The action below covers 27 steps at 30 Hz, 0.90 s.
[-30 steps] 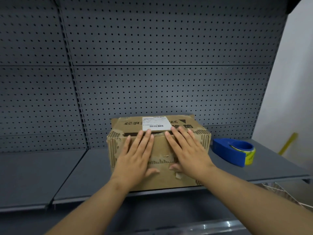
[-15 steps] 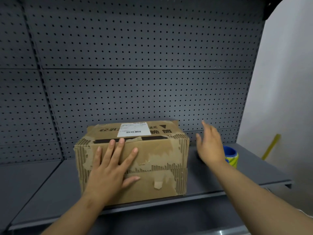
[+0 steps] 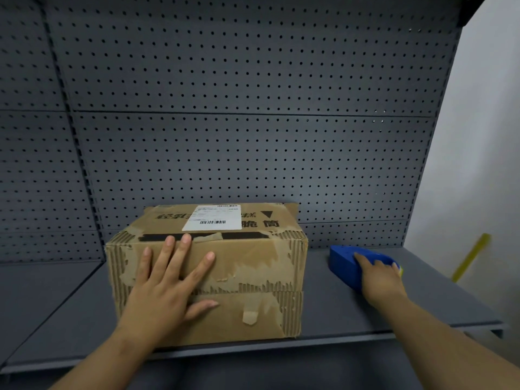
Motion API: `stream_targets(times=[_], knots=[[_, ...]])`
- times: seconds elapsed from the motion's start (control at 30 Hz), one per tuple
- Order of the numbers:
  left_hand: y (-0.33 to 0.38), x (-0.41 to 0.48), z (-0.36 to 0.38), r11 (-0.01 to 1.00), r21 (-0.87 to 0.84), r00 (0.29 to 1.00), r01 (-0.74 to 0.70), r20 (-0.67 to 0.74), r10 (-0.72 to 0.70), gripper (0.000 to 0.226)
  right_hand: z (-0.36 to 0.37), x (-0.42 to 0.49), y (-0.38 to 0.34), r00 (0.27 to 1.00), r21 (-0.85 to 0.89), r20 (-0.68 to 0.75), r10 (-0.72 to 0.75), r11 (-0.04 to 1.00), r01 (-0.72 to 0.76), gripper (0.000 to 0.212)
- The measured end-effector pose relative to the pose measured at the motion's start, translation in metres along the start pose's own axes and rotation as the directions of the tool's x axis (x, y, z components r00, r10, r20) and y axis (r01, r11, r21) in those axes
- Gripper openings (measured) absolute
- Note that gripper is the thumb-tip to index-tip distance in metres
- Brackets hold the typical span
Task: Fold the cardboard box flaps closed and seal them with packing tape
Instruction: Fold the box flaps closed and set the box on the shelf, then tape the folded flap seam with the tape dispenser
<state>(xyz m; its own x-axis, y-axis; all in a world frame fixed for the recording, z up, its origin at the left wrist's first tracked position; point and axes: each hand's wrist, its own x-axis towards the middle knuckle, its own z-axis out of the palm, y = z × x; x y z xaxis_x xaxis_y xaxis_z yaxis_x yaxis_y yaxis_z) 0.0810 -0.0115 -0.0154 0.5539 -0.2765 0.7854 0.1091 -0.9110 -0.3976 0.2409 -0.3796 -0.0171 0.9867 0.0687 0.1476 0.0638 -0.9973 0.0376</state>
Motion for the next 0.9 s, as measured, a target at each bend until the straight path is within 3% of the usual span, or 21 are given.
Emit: stream_targets(times=[0.2,0.37,0.6,0.8,0.9], knots=[[0.001,-0.001,-0.001,1.000,0.006,1.000,0.005,0.015,-0.005,0.079,0.009,-0.004,0.000,0.977,0.056,-0.130,-0.166,0.983,0.174,0.055],[0.002,0.000,-0.003,1.000,0.002,1.000,0.010,0.016,-0.010,0.079,0.009,-0.006,-0.004,0.971,0.013,-0.097,-0.220,0.975,0.222,0.081],[0.002,-0.001,-0.005,1.000,0.001,0.999,0.022,0.044,-0.022,0.079,0.000,-0.011,0.001,0.934,-0.049,-0.269,-0.234,0.972,0.229,0.079],[0.006,-0.005,-0.010,0.999,-0.009,0.997,0.039,0.067,-0.038,0.079,-0.059,-0.018,-0.008,0.756,0.107,-0.571,-0.321,0.884,0.456,0.081],[0.009,-0.007,-0.014,0.998,-0.028,0.995,0.052,0.084,-0.050,0.078,-0.097,-0.033,-0.021,0.637,0.071,-0.670,-0.381,0.821,0.566,0.084]])
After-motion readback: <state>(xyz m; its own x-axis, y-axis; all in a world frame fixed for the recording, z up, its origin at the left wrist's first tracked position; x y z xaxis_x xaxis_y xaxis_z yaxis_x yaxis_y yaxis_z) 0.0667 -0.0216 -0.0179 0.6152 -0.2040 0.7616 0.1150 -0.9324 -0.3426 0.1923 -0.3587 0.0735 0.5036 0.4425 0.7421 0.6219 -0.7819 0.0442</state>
